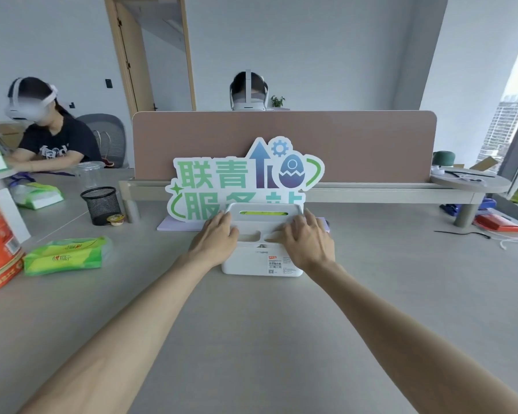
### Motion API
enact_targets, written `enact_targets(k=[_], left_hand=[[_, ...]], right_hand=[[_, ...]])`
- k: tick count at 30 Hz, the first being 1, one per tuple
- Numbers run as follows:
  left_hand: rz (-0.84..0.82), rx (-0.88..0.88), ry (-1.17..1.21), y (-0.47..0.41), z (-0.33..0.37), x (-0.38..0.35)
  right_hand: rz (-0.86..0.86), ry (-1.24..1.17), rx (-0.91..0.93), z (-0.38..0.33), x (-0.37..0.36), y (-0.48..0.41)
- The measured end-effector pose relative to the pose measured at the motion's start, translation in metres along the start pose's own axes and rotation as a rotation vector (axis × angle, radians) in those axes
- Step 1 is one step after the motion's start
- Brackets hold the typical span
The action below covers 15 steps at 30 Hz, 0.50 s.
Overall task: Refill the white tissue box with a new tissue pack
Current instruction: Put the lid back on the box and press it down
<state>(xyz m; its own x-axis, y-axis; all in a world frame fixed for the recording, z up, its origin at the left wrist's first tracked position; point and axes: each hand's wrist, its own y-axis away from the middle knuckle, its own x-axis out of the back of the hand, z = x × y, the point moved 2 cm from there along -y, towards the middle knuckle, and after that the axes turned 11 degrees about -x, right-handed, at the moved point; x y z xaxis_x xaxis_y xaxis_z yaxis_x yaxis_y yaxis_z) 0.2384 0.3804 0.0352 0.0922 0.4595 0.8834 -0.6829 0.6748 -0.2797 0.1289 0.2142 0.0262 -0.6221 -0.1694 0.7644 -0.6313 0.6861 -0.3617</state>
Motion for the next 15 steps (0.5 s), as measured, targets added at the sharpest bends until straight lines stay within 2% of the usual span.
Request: enact_targets(k=[12,15], left_hand=[[-0.034,-0.093,-0.052,-0.001,-0.005,-0.007],[-0.039,-0.07,-0.038,-0.002,-0.009,-0.009]], right_hand=[[-0.09,0.01,0.047,0.005,-0.008,-0.002],[-0.15,0.0,0.035,0.007,-0.009,-0.001]])
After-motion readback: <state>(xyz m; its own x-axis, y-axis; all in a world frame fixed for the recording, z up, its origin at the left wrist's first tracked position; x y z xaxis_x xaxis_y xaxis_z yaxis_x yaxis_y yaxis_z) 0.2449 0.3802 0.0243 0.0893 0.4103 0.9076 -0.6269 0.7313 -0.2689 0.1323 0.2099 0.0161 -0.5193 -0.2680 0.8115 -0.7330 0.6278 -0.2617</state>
